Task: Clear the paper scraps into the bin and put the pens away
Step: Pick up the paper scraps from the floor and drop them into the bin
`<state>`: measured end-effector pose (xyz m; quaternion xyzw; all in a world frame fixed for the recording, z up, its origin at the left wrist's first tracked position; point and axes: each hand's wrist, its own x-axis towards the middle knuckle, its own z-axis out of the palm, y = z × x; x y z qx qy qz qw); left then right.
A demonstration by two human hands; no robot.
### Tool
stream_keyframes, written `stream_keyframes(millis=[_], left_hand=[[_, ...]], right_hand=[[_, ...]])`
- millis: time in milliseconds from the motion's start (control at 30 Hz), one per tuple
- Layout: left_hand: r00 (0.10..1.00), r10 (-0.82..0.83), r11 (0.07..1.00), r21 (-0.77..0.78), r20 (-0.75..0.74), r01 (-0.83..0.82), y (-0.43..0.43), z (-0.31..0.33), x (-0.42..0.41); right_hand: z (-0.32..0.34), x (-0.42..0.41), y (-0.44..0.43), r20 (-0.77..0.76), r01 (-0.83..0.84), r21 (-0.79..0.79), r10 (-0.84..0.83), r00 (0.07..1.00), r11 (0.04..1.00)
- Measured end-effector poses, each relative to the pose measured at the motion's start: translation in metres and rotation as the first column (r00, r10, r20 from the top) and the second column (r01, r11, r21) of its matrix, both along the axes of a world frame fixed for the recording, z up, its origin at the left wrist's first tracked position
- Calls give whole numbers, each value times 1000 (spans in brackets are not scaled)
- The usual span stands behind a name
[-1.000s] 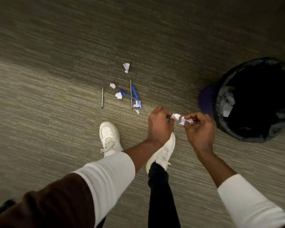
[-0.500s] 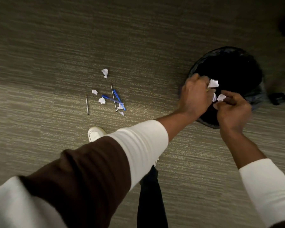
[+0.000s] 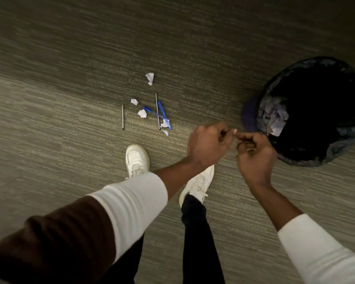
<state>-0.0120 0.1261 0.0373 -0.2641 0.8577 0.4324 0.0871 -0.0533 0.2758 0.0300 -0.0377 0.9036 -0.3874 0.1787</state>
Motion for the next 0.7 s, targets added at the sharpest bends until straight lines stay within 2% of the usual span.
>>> stream_keyframes(millis=[100, 167, 267, 367, 467, 533, 700], left_hand=[[991, 6, 995, -96, 134, 7, -49, -33, 49], [969, 1, 988, -151, 246, 37, -85, -57, 79], [929, 27, 971, -232, 369, 64, -142, -95, 111], [908, 36, 950, -295, 418, 98, -195, -135, 126], [891, 78, 940, -330, 448, 83, -231, -179, 126], [883, 91, 937, -340, 460, 80, -247, -208, 122], [932, 75, 921, -383, 354, 71, -261, -259, 107]], right_hand=[[-25, 22, -36, 38, -243, 57, 241, 970, 968], [-48, 35, -61, 72, -393, 93, 387, 919, 915], [-89, 51, -100, 156, -584, 161, 563, 811, 796], [-132, 64, -136, 251, -722, 219, 677, 691, 656], [-177, 77, -166, 280, -805, 260, 757, 591, 533], [-205, 85, -181, 280, -820, 294, 776, 565, 491], [-251, 96, -197, 224, -781, 380, 770, 597, 495]])
